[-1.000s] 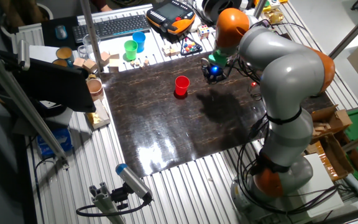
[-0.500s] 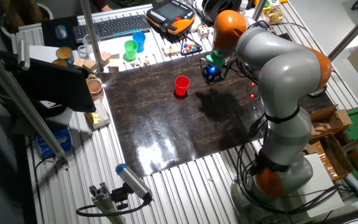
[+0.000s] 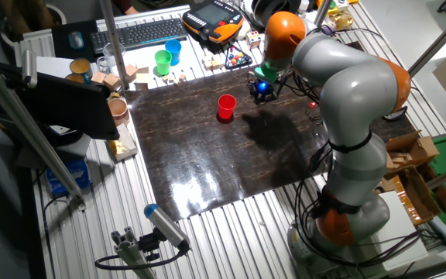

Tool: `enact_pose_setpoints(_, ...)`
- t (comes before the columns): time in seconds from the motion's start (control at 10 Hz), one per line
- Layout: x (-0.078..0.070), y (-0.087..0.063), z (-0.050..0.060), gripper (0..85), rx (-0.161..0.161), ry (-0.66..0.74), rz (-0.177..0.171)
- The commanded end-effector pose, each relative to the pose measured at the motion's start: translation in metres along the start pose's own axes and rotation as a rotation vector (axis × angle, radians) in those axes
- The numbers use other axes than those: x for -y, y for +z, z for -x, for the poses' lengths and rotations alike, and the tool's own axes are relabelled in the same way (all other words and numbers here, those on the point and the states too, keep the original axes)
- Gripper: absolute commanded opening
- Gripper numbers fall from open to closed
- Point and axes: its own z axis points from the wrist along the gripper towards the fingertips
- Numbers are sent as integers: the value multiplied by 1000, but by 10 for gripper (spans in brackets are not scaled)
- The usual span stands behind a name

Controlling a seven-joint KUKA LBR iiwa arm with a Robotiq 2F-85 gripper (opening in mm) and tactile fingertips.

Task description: Pick up the cup

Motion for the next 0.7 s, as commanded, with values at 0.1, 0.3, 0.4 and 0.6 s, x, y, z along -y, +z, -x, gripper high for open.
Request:
enact_pose_setpoints(0.1, 0, 0, 0, 7, -8, 5, 14)
enact_pose_setpoints(0.3, 0, 0, 0, 7, -27, 34, 8)
enact_pose_setpoints(0.4, 0, 0, 0, 7, -29, 54, -2)
enact_pose_setpoints(0.6, 0, 0, 0, 7, -29, 71, -13)
